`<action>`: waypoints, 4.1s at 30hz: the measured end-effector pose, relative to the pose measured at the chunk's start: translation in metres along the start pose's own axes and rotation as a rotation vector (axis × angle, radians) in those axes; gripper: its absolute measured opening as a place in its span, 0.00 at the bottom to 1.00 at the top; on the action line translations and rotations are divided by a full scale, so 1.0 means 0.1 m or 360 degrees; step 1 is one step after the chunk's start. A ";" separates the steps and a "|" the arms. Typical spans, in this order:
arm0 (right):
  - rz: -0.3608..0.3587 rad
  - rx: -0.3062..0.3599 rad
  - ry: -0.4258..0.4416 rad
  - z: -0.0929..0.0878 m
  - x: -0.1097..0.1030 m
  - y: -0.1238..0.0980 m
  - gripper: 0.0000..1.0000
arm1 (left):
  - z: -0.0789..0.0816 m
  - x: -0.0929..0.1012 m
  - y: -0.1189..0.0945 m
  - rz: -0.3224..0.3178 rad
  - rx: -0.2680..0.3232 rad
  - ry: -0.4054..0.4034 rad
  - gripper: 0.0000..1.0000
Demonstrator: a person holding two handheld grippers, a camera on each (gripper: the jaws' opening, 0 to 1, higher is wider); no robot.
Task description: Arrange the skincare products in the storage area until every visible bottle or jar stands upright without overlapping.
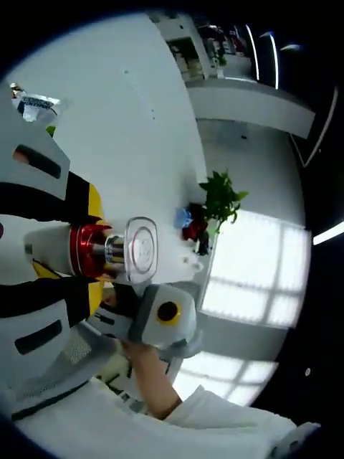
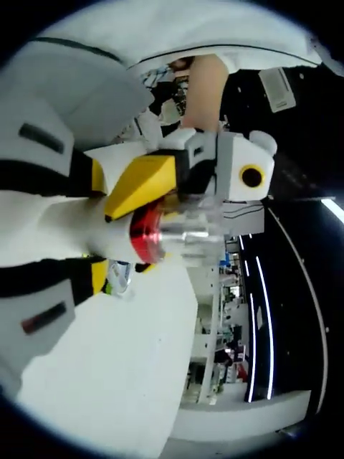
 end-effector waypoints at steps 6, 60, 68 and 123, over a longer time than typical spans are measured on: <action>-0.0174 -0.0077 -0.0066 -0.10 0.10 0.01 0.31 | -0.06 -0.13 0.16 -0.0094 -0.0064 0.0034 0.26; -0.0780 -0.0330 -0.0173 -0.44 0.97 0.40 0.31 | -0.24 -1.16 0.82 -0.0191 -0.0187 0.0004 0.31; -0.0850 -0.0334 -0.0178 -0.45 1.07 0.47 0.31 | -0.22 -1.28 0.87 -0.0219 -0.0211 0.0013 0.31; -0.0662 -0.0186 0.0069 -0.23 0.30 -0.13 0.80 | -0.53 -0.44 -0.79 0.0654 -0.0107 -0.0245 0.84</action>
Point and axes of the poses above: the point that each gripper's makers call its tool centre point, and the gripper's own axes: y roughly forward along the fingers, x roughly to its right, z roughly out of its top, the point moved 9 cm from there along -y, roughly backward along the fingers, and after that the axes turned 13 degrees about x, right-handed, at the moved point
